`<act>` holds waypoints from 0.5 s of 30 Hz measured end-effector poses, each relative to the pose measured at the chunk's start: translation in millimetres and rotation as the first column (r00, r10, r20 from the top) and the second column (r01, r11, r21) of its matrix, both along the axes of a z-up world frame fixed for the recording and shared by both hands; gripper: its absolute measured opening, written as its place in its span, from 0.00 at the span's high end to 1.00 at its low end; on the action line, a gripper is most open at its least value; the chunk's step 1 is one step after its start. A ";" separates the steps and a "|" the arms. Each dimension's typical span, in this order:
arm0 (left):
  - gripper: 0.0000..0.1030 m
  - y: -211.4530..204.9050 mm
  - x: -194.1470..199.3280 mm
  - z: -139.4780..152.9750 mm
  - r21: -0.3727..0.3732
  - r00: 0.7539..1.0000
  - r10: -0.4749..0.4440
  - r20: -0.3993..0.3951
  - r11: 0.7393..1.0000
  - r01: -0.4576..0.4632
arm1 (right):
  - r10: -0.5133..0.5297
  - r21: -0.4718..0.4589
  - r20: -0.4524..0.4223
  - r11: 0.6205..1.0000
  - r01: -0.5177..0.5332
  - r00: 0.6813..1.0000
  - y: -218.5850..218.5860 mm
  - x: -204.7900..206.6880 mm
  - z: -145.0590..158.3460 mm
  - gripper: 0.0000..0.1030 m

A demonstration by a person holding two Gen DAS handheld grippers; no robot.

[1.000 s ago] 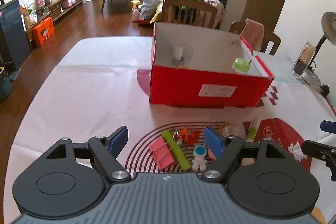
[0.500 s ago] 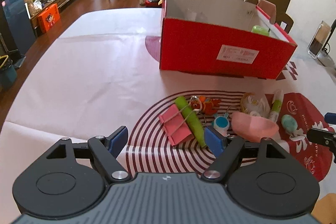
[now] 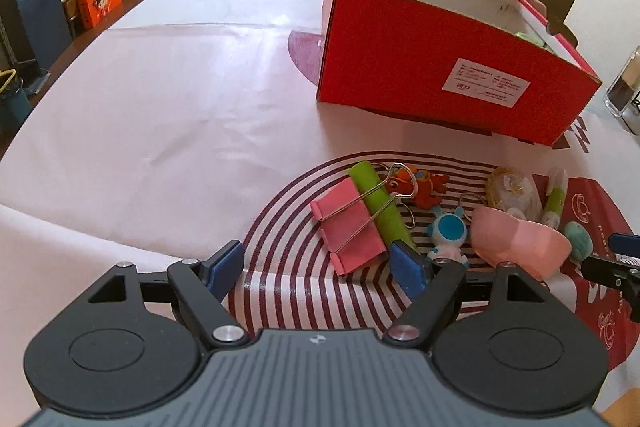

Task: Organize rigid objects
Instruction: 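Withdraw both tools from the red box toward the remaining items, then grasp the pink binder clip with the left tool while the right grasps the teal eraser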

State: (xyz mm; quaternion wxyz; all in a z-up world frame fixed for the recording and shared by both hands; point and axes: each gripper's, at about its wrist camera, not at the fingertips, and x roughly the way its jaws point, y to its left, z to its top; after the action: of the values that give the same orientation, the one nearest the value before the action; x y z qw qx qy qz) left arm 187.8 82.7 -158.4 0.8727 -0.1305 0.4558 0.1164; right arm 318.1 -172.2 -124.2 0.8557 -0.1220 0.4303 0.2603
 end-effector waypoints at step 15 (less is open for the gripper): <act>0.50 -5.2 13.2 -3.0 0.020 1.000 -0.019 0.010 1.000 0.019 | 0.011 -0.032 0.001 0.999 -0.011 1.000 8.6 13.9 -12.1 0.56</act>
State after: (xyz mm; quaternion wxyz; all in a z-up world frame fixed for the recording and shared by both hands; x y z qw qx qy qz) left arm 201.0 77.5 -161.4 0.8774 -0.1181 0.4513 0.1117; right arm 332.0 -163.6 -136.3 0.8524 -0.1385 0.4331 0.2581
